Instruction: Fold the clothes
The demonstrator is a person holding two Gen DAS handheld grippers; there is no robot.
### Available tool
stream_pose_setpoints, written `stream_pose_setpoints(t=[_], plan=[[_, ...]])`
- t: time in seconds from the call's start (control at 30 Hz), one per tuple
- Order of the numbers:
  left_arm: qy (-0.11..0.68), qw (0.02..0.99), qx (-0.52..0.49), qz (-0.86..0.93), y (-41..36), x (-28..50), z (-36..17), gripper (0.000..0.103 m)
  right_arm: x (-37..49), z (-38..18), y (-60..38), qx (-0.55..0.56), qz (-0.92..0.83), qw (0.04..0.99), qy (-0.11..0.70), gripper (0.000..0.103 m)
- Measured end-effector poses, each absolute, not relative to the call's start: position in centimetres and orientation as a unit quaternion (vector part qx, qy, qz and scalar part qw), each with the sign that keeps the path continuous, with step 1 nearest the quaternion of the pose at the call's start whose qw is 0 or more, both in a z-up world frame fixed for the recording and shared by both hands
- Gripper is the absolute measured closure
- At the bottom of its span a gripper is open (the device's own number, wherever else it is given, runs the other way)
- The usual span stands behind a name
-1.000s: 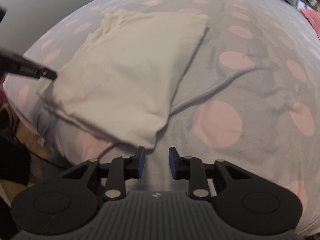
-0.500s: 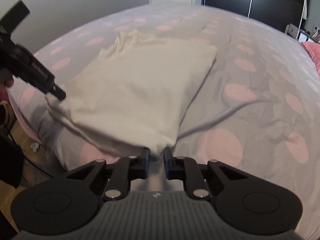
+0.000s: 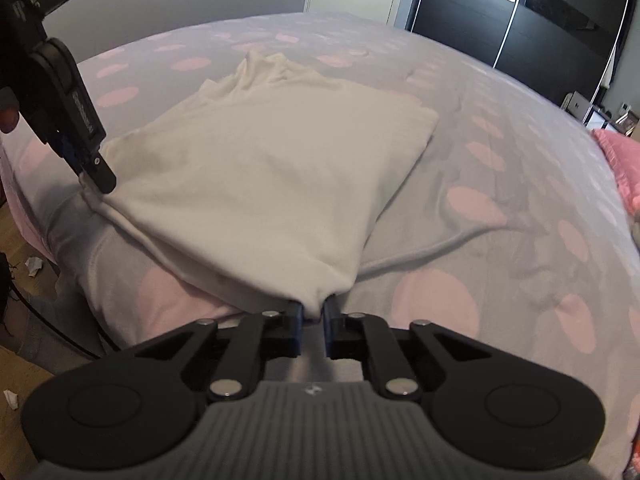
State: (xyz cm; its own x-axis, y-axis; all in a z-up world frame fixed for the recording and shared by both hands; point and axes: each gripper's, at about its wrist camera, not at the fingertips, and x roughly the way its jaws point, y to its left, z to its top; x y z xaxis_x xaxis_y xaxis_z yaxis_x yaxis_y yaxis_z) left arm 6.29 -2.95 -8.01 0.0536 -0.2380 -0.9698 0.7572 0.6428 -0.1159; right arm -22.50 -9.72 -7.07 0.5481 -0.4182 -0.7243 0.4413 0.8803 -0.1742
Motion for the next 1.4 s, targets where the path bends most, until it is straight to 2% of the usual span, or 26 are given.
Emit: stream_pose_setpoints(t=[0.17,0.47,0.7,0.87,1.17,1.4], plan=[[0.577,0.687,0.237,-0.373,-2.5,5.5,-6.0,0.094,-22.5,-4.7,-8.6,-0.024,-0.245,0.871,0.425,0.098],[0.588,0.659,0.287,-0.370,-3.0,4.0,-6.8,0.094,-22.1,-7.7,-9.6,-0.024,-0.218,0.835,0.505,0.098],[0.593,0.670,0.299,-0.333,-2.8,4.4,-6.4,0.087,-22.8,-8.5,-11.4,0.002,-0.252,0.803,0.539,0.102],[0.590,0.681,0.302,-0.309,-2.8,4.7,-5.8,0.086,-24.0,-6.8,-14.0,0.039,-0.329,0.799,0.502,0.099],[0.475,0.755,0.224,-0.393,-6.9,5.0,-0.7,0.086,-23.4,-4.1,-15.7,0.071,-0.346,0.853,0.384,0.097],[0.433,0.759,0.233,-0.425,-9.1,4.1,-1.6,0.086,-21.3,-3.6,-17.2,0.092,-0.332,0.874,0.342,0.097]])
